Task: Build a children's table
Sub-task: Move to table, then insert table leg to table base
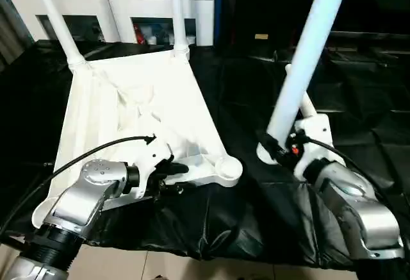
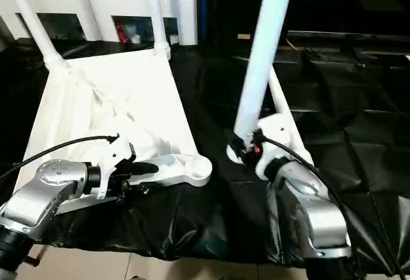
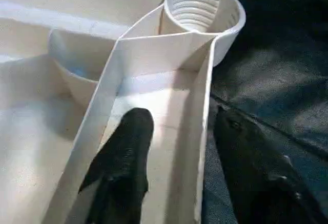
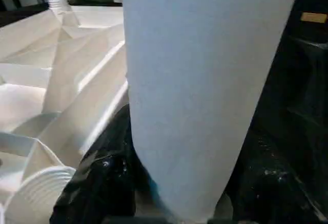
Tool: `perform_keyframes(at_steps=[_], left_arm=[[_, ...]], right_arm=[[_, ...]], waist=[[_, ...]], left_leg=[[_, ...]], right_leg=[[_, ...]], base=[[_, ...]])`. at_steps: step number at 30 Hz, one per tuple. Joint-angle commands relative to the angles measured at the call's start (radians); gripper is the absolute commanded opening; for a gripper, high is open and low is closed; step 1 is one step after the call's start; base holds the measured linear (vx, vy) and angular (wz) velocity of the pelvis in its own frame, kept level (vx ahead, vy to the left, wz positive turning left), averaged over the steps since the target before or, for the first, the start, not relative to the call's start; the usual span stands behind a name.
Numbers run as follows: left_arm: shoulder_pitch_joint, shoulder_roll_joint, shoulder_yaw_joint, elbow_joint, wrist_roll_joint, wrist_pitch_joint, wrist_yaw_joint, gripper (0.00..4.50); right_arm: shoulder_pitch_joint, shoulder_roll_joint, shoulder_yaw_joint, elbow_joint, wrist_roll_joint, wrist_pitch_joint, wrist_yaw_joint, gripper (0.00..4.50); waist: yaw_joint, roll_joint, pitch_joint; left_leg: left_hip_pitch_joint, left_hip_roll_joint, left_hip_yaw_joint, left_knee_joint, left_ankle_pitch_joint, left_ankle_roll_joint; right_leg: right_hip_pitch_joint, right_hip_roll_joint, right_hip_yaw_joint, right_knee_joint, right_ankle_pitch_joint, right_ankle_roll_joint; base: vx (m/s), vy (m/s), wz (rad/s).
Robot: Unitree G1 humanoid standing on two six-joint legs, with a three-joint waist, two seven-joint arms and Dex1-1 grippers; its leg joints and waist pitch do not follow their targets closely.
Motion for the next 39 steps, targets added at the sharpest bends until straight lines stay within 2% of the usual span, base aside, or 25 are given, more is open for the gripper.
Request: perform_keyframes(at_steps=[1, 4, 7, 10, 11, 12, 14, 16, 17, 18, 19, 20, 22, 25, 26, 29, 30, 31, 32, 33, 34, 35, 36, 37, 39], left_arm=[[-0.003, 0.013, -0.001, -0.012, 0.008, 0.02, 0.006, 1.99], [-0.003, 0.016, -0.004, -0.009, 0.01, 0.025, 0.0, 1.9], [-0.005, 0.018, -0.008, -0.009, 0.008, 0.031, -0.007, 1.49], [-0.008, 0.022, -0.011, -0.008, 0.009, 0.036, -0.011, 1.46], [-0.009, 0.022, -0.012, -0.007, 0.011, 0.037, -0.011, 1.13], [-0.011, 0.024, -0.014, -0.005, 0.013, 0.041, -0.012, 1.04], [-0.014, 0.031, -0.022, -0.003, 0.018, 0.043, -0.021, 1.02], [-0.018, 0.037, -0.03, 0.001, 0.024, 0.047, -0.03, 0.89], [-0.018, 0.038, -0.033, 0.001, 0.026, 0.047, -0.032, 0.59], [-0.02, 0.042, -0.038, 0.003, 0.03, 0.046, -0.037, 0.59], [-0.021, 0.044, -0.042, 0.005, 0.033, 0.046, -0.04, 0.56], [-0.026, 0.044, -0.048, 0.012, 0.039, 0.042, -0.044, 0.52], [-0.04, 0.038, -0.055, 0.031, 0.046, 0.032, -0.045, 0.25], [-0.077, 0.023, -0.062, 0.076, 0.057, -0.001, -0.047, 0.02], [-0.095, 0.012, -0.062, 0.1, 0.059, -0.021, -0.048, 0.02], [-0.137, -0.018, -0.061, 0.158, 0.057, -0.078, -0.056, 0.0], [-0.158, -0.037, -0.061, 0.183, 0.053, -0.091, -0.065, 0.0], [-0.169, -0.047, -0.062, 0.196, 0.05, -0.097, -0.069, 0.0], [-0.192, -0.07, -0.065, 0.225, 0.047, -0.11, -0.073, 0.0], [-0.203, -0.081, -0.067, 0.239, 0.047, -0.117, -0.074, 0.0], [-0.216, -0.093, -0.068, 0.257, 0.044, -0.126, -0.079, 0.0], [-0.232, -0.109, -0.07, 0.281, 0.043, -0.138, -0.084, 0.0], [-0.243, -0.118, -0.071, 0.298, 0.042, -0.146, -0.089, 0.0], [-0.254, -0.127, -0.078, 0.317, 0.042, -0.155, -0.107, 0.0], [-0.256, -0.13, -0.082, 0.322, 0.037, -0.157, -0.126, 0.0]], right_arm=[[-0.028, 0.007, 0.008, 0.017, 0.001, -0.021, 0.011, 1.91], [-0.041, 0.013, 0.009, 0.027, 0.001, -0.026, 0.012, 1.91], [-0.051, 0.015, 0.012, 0.036, 0.002, -0.031, 0.015, 1.91], [-0.058, 0.015, 0.016, 0.042, 0.003, -0.036, 0.022, 1.91], [-0.061, 0.016, 0.017, 0.045, 0.003, -0.039, 0.027, 1.91], [-0.066, 0.018, 0.018, 0.049, 0.006, -0.041, 0.033, 1.91], [-0.078, 0.023, 0.016, 0.052, 0.021, -0.037, 0.048, 1.91], [-0.098, 0.033, 0.01, 0.055, 0.054, -0.016, 0.07, 1.91], [-0.101, 0.034, 0.01, 0.055, 0.058, -0.012, 0.074, 1.91], [-0.11, 0.034, 0.011, 0.059, 0.067, -0.003, 0.085, 1.91], [-0.119, 0.035, 0.012, 0.063, 0.075, 0.005, 0.095, 1.91], [-0.142, 0.036, 0.011, 0.075, 0.095, 0.025, 0.116, 1.91], [-0.176, 0.037, 0.011, 0.098, 0.118, 0.044, 0.145, 1.91], [-0.199, 0.022, 0.036, 0.13, 0.119, 0.05, 0.202, 1.91], [-0.203, 0.012, 0.053, 0.141, 0.113, 0.052, 0.229, 1.91], [-0.209, -0.01, 0.09, 0.172, 0.094, 0.043, 0.273, 1.91], [-0.213, -0.017, 0.102, 0.193, 0.083, 0.039, 0.283, 1.91], [-0.216, -0.02, 0.108, 0.204, 0.078, 0.038, 0.288, 1.91], [-0.222, -0.028, 0.119, 0.226, 0.067, 0.045, 0.295, 1.91], [-0.225, -0.032, 0.125, 0.236, 0.062, 0.049, 0.297, 1.91], [-0.229, -0.035, 0.129, 0.252, 0.047, 0.034, 0.294, 1.91], [-0.237, -0.034, 0.126, 0.277, 0.039, 0.019, 0.289, 1.91], [-0.242, -0.033, 0.122, 0.294, 0.034, 0.007, 0.285, 1.91], [-0.252, -0.031, 0.117, 0.327, 0.02, -0.017, 0.272, 1.91], [-0.259, -0.028, 0.117, 0.354, 0.015, -0.034, 0.27, 1.91]], waist=[[0.002, -0.011, -0.058], [0.002, -0.011, -0.056], [0.002, -0.009, -0.058], [0.003, -0.005, -0.059], [0.002, -0.007, -0.058], [0.002, -0.004, -0.058], [0.0, -0.006, -0.057], [0.0, -0.003, -0.057], [0.0, -0.002, -0.058], [0.0, 0.002, -0.058], [-0.001, -0.001, -0.059], [0.0, 0.005, -0.059], [-0.002, 0.002, -0.06], [0.002, -0.001, -0.06], [0.002, 0.0, -0.059], [0.005, -0.005, -0.063], [0.003, -0.013, -0.062], [0.006, -0.01, -0.063], [0.005, -0.015, -0.063], [0.007, -0.013, -0.063], [0.007, -0.018, -0.064], [0.009, -0.014, -0.064], [0.009, -0.015, -0.064], [0.011, -0.009, -0.063], [0.013, -0.012, -0.064]], left_leg=[[-0.004, 0.066, -0.018, -0.081, -0.08, 0.046], [-0.004, 0.067, -0.018, -0.083, -0.092, 0.039], [-0.004, 0.067, -0.018, -0.083, -0.081, 0.037], [-0.004, 0.067, -0.019, -0.082, -0.075, 0.039], [-0.005, 0.066, -0.019, -0.082, -0.079, 0.038], [-0.004, 0.066, -0.019, -0.082, -0.083, 0.037], [-0.004, 0.066, -0.019, -0.083, -0.099, 0.034], [-0.002, 0.067, -0.019, -0.084, -0.103, 0.031], [-0.003, 0.068, -0.02, -0.084, -0.1, 0.033], [-0.003, 0.068, -0.021, -0.084, -0.096, 0.032], [-0.002, 0.068, -0.021, -0.083, -0.087, 0.033], [-0.001, 0.068, -0.02, -0.083, -0.085, 0.032], [-0.002, 0.067, -0.021, -0.083, -0.089, 0.033], [-0.001, 0.068, -0.018, -0.082, -0.098, 0.028], [-0.001, 0.067, -0.018, -0.082, -0.098, 0.028], [-0.004, 0.066, -0.018, -0.078, -0.073, 0.032], [-0.005, 0.067, -0.017, -0.079, -0.069, 0.035], [-0.004, 0.066, -0.017, -0.078, -0.062, 0.035], [-0.005, 0.064, -0.015, -0.076, -0.052, 0.04], [-0.004, 0.065, -0.016, -0.076, -0.052, 0.039], [-0.006, 0.066, -0.014, -0.075, -0.045, 0.043], [-0.005, 0.067, -0.015, -0.075, -0.04, 0.045], [-0.005, 0.066, -0.015, -0.074, -0.04, 0.045], [-0.004, 0.068, -0.015, -0.074, -0.045, 0.043], [-0.001, 0.067, -0.014, -0.075, -0.051, 0.04]], right_leg=[[0.052, -0.077, 0.042, -0.067, -0.204, -0.232], [0.052, -0.077, 0.043, -0.07, -0.224, -0.229], [0.052, -0.076, 0.043, -0.066, -0.194, -0.231], [0.054, -0.077, 0.043, -0.065, -0.177, -0.238], [0.055, -0.077, 0.042, -0.065, -0.179, -0.238], [0.054, -0.076, 0.042, -0.065, -0.183, -0.239], [0.054, -0.077, 0.043, -0.068, -0.205, -0.24], [0.053, -0.077, 0.044, -0.068, -0.206, -0.239], [0.054, -0.077, 0.043, -0.065, -0.195, -0.241], [0.053, -0.076, 0.043, -0.064, -0.185, -0.243], [0.055, -0.075, 0.042, -0.063, -0.166, -0.248], [0.054, -0.076, 0.043, -0.062, -0.154, -0.253], [0.056, -0.075, 0.042, -0.061, -0.148, -0.263], [0.056, -0.077, 0.043, -0.065, -0.171, -0.26], [0.056, -0.077, 0.042, -0.065, -0.173, -0.26], [0.06, -0.08, 0.042, -0.062, -0.14, -0.267], [0.06, -0.08, 0.042, -0.063, -0.138, -0.266], [0.061, -0.081, 0.042, -0.063, -0.144, -0.265], [0.061, -0.08, 0.042, -0.064, -0.148, -0.266], [0.06, -0.082, 0.042, -0.064, -0.153, -0.266], [0.061, -0.082, 0.043, -0.063, -0.147, -0.267], [0.06, -0.085, 0.042, -0.063, -0.148, -0.268], [0.059, -0.084, 0.042, -0.063, -0.151, -0.268], [0.058, -0.084, 0.042, -0.064, -0.152, -0.269], [0.057, -0.083, 0.042, -0.065, -0.156, -0.272]], base=[[0.0, 0.0, 0.0], [0.0, 0.0, 0.0], [0.0, 0.0, 0.0], [0.0, 0.0, 0.0], [0.0, 0.0, 0.0], [0.0, 0.0, 0.0], [0.0, 0.0, 0.0], [0.0, 0.0, 0.0], [0.0, 0.0, 0.0], [0.0, 0.0, 0.0], [0.0, 0.0, 0.0], [0.0, 0.0, 0.0], [0.0, 0.0, 0.0], [0.0, 0.0, 0.0], [0.0, 0.0, 0.0], [0.0, 0.0, 0.0], [0.0, 0.0, 0.0], [0.0, 0.0, 0.0], [0.0, 0.0, 0.0], [0.0, 0.0, 0.0], [0.0, 0.0, 0.0], [0.0, 0.0, 0.0], [0.0, 0.0, 0.0], [0.0, 0.0, 0.0], [0.0, 0.0, 0.0]])
